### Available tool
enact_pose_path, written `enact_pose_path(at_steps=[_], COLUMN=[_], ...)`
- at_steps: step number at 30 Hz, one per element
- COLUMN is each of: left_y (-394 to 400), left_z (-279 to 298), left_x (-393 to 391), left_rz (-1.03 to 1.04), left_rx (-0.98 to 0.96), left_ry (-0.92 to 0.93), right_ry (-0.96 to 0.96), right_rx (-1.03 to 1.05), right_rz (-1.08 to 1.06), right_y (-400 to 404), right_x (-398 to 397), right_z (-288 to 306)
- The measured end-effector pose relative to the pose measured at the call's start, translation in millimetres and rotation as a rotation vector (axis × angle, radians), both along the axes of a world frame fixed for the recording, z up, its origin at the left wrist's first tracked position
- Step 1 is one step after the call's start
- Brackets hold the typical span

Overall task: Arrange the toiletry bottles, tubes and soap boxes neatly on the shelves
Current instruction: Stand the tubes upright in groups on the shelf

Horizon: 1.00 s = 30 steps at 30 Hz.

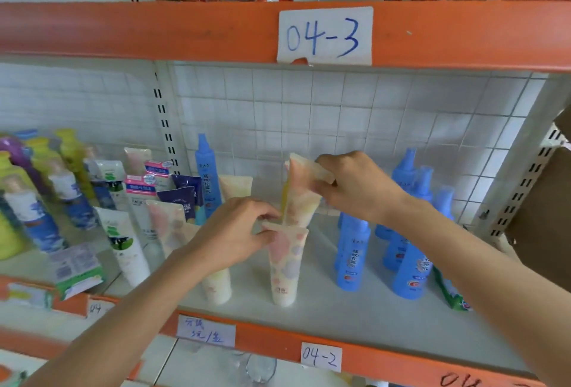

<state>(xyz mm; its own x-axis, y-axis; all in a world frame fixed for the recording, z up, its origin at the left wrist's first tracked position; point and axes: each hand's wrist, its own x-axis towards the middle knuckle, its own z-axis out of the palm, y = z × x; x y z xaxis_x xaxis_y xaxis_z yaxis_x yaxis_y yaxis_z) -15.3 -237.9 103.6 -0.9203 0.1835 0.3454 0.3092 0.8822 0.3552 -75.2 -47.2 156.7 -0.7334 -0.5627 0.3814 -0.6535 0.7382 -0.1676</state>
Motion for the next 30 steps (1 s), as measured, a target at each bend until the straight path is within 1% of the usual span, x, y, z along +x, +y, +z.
enact_pose_path(at_steps=[2,5,8,9,11,14,16,18,21,24,27,30], left_y=[-8,-31,-58,-65,-76,-85,-90,-93,-98,-104,-108,-110], left_z=[5,16,25,27,26,19,14,10,6,4,4,3], left_x=[-1,-4,-11,-14,-21,-30,-33,-35,-37,-40,-42,-44], left_rz=[0.035,0.099,0.202,0.232,0.262,0.236,0.231,0.223,0.199,0.172,0.154,0.134], left_rx=[0.040,0.157,0.275,0.287,0.245,0.124,0.053,0.022,-0.026,-0.026,-0.029,0.007], left_ry=[0.023,0.081,0.116,0.119,0.070,-0.090,-0.135,-0.149,-0.196,-0.214,-0.192,-0.141], right_ry=[-0.074,-0.159,-0.288,-0.315,-0.355,-0.459,-0.559,-0.605,-0.626,-0.606,-0.575,-0.565], right_rx=[0.059,0.158,0.216,0.226,0.241,0.221,0.160,0.148,0.196,0.217,0.214,0.169], right_rz=[-0.004,-0.027,0.035,0.063,0.092,0.108,0.119,0.123,0.132,0.165,0.172,0.138], right_y=[-19,-47,-75,-84,-100,-119,-127,-133,-137,-135,-126,-112], right_x=[-12,-26,-34,-36,-36,-33,-35,-36,-38,-38,-36,-35], right_z=[-1,-1,-6,-9,-14,-19,-25,-31,-41,-37,-25,-17])
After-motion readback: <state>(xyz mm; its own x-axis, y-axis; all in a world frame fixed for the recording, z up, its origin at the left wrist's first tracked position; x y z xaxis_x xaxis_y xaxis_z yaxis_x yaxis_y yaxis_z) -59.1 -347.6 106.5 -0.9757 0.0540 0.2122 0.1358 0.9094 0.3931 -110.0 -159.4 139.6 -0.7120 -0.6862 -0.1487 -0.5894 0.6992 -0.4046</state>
